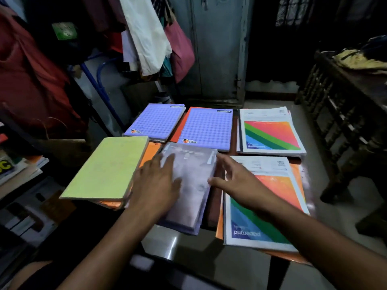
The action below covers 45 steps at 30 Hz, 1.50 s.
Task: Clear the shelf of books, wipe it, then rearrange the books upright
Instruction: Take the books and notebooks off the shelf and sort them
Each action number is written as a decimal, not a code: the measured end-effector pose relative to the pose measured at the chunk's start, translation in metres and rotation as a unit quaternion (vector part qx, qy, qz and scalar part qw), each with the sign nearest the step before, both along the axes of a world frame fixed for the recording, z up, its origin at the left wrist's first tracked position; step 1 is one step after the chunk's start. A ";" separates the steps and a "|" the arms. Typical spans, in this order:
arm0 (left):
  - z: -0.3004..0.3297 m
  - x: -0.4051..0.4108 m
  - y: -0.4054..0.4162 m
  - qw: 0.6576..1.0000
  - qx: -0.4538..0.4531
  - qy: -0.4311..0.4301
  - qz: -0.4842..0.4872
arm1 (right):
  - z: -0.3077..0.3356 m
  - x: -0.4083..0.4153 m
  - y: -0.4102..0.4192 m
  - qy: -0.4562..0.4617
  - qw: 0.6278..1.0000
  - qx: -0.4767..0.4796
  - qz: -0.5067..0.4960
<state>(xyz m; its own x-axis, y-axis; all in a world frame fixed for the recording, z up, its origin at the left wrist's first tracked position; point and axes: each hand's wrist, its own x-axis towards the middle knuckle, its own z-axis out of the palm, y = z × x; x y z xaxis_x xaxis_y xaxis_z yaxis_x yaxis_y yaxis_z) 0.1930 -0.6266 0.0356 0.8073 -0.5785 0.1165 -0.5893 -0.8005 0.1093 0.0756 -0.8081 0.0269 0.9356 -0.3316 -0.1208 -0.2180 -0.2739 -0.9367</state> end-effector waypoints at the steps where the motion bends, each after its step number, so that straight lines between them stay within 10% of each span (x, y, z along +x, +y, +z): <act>1: 0.004 -0.015 -0.013 0.998 -0.046 -0.003 -0.048 | 0.006 -0.010 -0.010 0.007 0.997 -0.074 0.011; 6: -0.001 -0.081 -0.074 0.984 -0.009 0.069 -0.164 | 0.003 -0.067 -0.083 0.181 0.903 -0.380 -0.080; 15: -0.019 -0.077 -0.072 0.946 0.092 0.261 -0.169 | -0.013 -0.076 -0.099 0.253 0.894 -0.354 -0.104; 21: -0.024 -0.085 -0.069 0.950 0.140 0.167 -0.222 | -0.014 -0.082 -0.111 0.242 0.911 -0.326 -0.074; 45: -0.031 -0.099 -0.059 0.947 0.049 0.233 -0.215 | -0.018 -0.076 -0.134 0.194 0.925 -0.283 -0.163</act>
